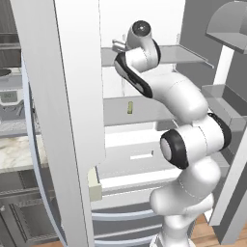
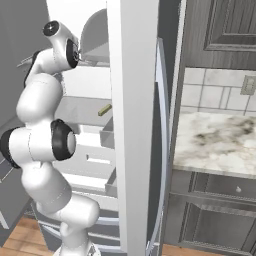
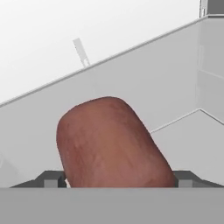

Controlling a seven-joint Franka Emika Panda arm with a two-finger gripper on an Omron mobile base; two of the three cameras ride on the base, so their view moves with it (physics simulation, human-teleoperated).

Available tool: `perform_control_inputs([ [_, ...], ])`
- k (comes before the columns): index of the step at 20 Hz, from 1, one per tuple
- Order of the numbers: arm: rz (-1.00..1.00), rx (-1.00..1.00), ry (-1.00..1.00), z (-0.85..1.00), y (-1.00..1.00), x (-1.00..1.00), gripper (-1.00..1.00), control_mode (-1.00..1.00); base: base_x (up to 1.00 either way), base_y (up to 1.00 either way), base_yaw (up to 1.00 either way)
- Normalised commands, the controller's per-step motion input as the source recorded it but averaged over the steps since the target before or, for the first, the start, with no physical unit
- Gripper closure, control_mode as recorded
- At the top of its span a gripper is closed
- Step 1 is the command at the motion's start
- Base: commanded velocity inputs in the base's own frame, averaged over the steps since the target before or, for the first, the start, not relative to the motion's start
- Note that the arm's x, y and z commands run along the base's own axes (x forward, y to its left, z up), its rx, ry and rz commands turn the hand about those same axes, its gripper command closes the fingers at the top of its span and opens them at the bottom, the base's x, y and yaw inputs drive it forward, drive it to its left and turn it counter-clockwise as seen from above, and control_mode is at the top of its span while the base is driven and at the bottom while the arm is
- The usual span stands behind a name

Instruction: Move the pork loin and butter stick from the second highest shelf to the top shelf to make space. Then, place the pitcher from the counter on the cleared second highest shelf.

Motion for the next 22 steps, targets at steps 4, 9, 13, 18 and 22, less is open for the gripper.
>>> perform_control_inputs([
  [4,0.00,-0.01,0.00,-0.24,0.06,0.82,1.00,-1.00,0.00,0.00,0.00],
  [9,0.02,-0.05,0.00,-0.50,0.08,0.77,-1.00,-1.00,0.00,0.00,0.00],
  [13,0.04,-0.07,-0.01,-0.61,0.03,0.47,-1.00,-1.00,0.00,0.00,0.00],
  [18,0.05,-0.08,-0.07,-0.58,0.00,0.17,-1.00,-1.00,0.00,0.00,0.00],
  [22,0.06,-0.09,-0.11,-0.42,0.00,0.00,-1.00,-1.00,0.00,0.00,0.00],
])
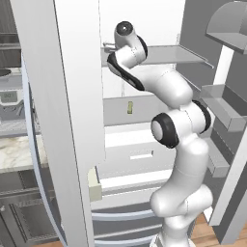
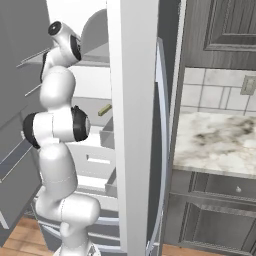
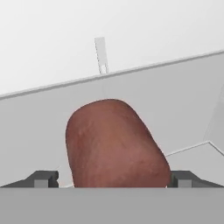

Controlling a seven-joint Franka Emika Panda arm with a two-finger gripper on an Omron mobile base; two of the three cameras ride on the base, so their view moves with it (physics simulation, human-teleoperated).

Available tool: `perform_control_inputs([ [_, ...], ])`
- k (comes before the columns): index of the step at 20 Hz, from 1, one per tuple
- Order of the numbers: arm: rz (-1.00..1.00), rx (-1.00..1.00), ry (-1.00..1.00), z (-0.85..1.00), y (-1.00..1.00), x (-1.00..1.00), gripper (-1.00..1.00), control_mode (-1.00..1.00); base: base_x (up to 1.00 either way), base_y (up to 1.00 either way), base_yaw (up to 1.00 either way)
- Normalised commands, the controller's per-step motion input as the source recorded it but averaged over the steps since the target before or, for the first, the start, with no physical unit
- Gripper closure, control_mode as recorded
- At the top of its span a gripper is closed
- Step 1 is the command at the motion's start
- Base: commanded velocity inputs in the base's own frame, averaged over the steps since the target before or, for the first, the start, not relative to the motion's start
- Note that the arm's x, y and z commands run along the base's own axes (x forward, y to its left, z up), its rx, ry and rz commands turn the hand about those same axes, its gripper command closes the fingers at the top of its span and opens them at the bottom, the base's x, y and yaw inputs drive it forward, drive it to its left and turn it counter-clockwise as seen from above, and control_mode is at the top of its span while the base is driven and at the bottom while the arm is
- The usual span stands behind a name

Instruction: Move the pork loin and butter stick from the second highest shelf to the top shelf to make space. Then, place the pitcher from the counter on the cleared second highest shelf.

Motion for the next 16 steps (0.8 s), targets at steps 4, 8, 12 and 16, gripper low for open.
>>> perform_control_inputs([
  [4,0.08,-0.09,-0.04,-0.09,0.00,-0.46,-1.00,-1.00,0.00,0.00,0.00],
  [8,0.03,-0.07,0.00,0.00,0.00,-0.76,-1.00,-1.00,0.00,0.00,0.00],
  [12,0.01,-0.08,0.01,0.00,0.00,-0.86,-1.00,-1.00,0.00,0.00,0.00],
  [16,0.00,-0.11,0.06,0.00,0.02,-0.83,-1.00,-1.00,0.00,0.00,0.00],
])
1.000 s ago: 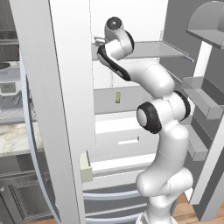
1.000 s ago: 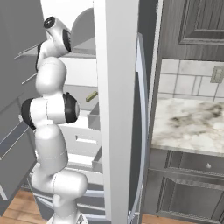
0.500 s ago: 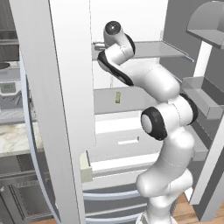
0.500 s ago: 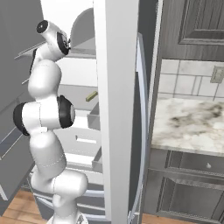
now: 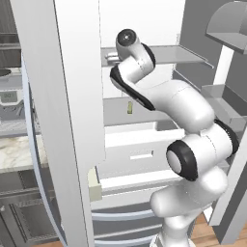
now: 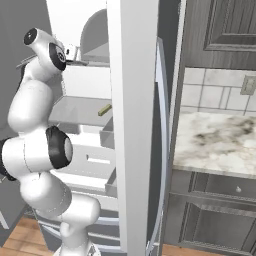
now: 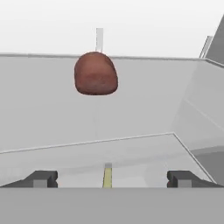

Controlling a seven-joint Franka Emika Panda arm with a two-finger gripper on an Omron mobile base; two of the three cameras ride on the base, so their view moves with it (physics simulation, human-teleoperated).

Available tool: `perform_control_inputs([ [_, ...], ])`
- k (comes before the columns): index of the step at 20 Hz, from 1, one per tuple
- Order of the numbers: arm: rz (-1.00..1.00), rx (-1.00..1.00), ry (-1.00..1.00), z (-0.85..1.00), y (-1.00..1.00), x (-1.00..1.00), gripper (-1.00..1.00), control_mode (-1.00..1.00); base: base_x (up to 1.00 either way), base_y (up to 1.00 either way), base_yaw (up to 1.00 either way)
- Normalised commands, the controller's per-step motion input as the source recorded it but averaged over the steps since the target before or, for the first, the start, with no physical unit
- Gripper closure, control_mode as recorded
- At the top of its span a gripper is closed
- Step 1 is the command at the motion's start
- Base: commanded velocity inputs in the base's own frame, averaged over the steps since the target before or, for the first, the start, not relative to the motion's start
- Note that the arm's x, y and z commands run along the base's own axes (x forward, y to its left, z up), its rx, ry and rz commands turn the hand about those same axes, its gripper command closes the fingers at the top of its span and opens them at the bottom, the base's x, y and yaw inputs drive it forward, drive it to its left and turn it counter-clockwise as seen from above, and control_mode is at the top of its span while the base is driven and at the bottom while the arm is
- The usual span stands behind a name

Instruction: Move the pork loin and butter stick from the second highest shelf to the top shelf to make space. Then, place the pitcher from the counter on the cleared second highest shelf.

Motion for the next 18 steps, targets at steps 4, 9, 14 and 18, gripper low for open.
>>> perform_control_inputs([
  [4,0.00,-0.08,0.06,0.00,0.00,-0.89,-1.00,-1.00,0.00,0.00,0.00],
  [9,0.00,-0.02,0.13,-0.07,0.00,-0.88,-1.00,-1.00,0.00,0.00,0.00],
  [14,0.00,0.00,0.23,-0.29,-0.02,-0.83,-1.00,-1.00,0.00,0.00,0.00],
  [18,0.00,0.00,0.14,-0.49,-0.06,-0.44,-1.00,-1.00,0.00,0.00,0.00],
])
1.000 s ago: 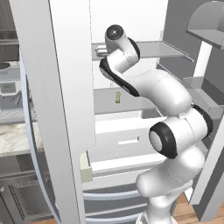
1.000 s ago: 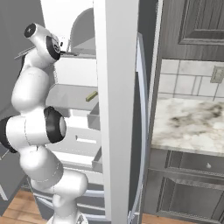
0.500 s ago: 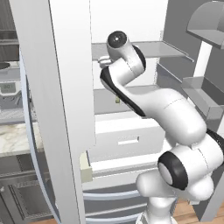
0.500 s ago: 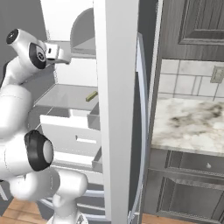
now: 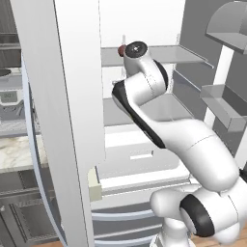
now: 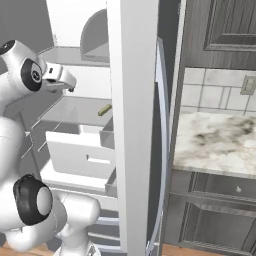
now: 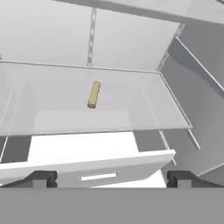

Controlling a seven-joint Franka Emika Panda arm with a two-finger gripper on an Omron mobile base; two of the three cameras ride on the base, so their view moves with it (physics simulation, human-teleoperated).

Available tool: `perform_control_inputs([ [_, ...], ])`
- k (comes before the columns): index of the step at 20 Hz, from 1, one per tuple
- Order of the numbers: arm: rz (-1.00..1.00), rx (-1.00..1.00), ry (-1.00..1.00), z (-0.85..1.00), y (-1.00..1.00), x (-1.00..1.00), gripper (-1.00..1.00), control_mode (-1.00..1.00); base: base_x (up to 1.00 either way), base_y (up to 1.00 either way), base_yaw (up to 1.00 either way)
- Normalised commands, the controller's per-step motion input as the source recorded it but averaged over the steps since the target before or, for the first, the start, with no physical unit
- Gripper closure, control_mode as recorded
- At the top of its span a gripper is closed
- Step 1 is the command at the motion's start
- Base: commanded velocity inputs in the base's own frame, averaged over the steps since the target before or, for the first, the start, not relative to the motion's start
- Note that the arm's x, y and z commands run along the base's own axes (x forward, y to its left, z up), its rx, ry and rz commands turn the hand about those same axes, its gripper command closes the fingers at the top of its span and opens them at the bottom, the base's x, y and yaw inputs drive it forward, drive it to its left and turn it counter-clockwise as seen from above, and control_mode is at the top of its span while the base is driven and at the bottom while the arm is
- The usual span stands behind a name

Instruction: Move the pork loin and butter stick from the second highest shelf to the top shelf to make space. Then, place the pitcher from the counter on the cleared second highest shelf.

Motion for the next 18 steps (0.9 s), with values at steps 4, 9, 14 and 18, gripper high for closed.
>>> perform_control_inputs([
  [4,-0.04,0.00,0.01,-0.68,-0.13,-0.10,-1.00,-1.00,0.00,0.00,0.00],
  [9,-0.13,0.00,-0.01,-0.77,-0.17,0.00,-1.00,-1.00,0.00,0.00,0.00],
  [14,-0.15,0.03,-0.01,-0.56,-0.23,0.03,-1.00,-1.00,0.00,0.00,0.00],
  [18,-0.12,0.10,0.00,-0.21,-0.20,0.26,-1.00,-1.00,0.00,0.00,0.00],
])
